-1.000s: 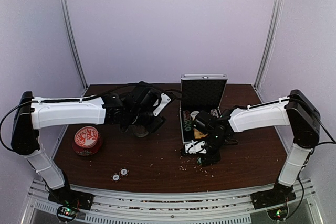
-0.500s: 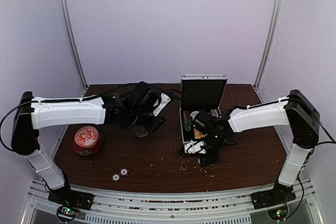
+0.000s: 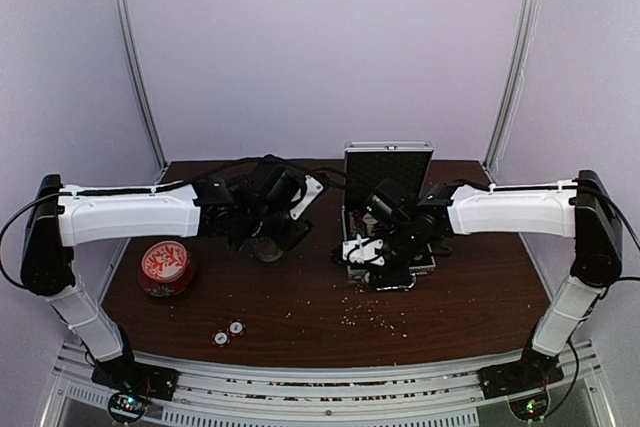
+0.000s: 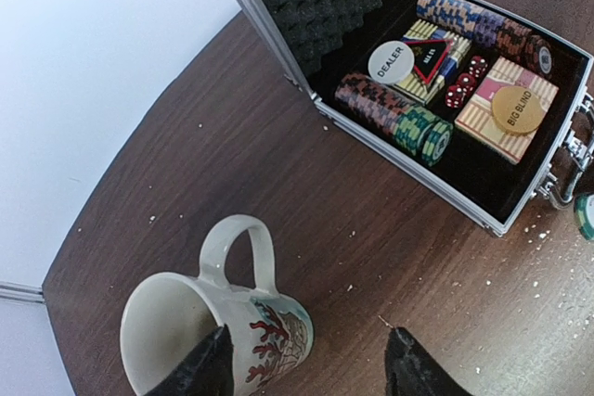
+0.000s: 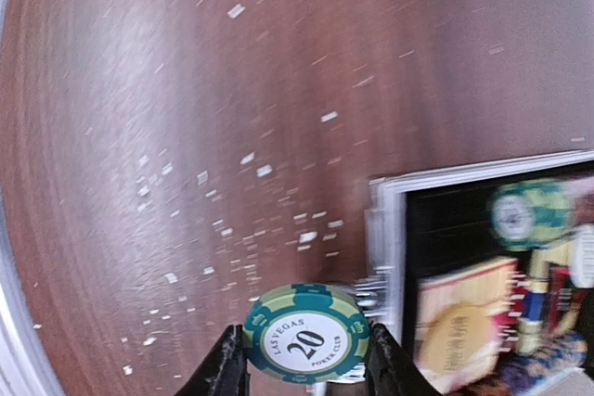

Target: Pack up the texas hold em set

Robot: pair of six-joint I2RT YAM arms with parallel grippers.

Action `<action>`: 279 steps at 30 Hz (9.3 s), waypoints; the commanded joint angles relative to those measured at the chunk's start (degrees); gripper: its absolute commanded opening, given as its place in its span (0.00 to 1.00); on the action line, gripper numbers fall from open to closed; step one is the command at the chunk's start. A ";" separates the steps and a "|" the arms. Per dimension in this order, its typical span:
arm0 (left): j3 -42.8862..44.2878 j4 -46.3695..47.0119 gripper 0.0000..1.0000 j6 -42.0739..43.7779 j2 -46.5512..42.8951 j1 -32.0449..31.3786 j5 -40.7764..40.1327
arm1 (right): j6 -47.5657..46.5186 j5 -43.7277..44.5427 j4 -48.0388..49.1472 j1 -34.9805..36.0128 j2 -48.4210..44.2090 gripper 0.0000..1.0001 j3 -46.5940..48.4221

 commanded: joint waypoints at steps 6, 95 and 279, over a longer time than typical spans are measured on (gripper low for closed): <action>-0.72 2.09 0.57 -1.52 -3.27 0.64 -3.08 | 2.52 16.05 16.03 -1.06 -3.67 0.31 -2.81; 0.07 0.51 0.57 -1.15 -1.60 1.09 -2.74 | 4.71 6.00 18.45 -9.85 12.89 0.52 10.27; -5.90 6.94 0.61 -2.61 -12.06 10.05 -0.95 | -8.51 -3.48 -6.17 7.30 10.48 0.32 3.89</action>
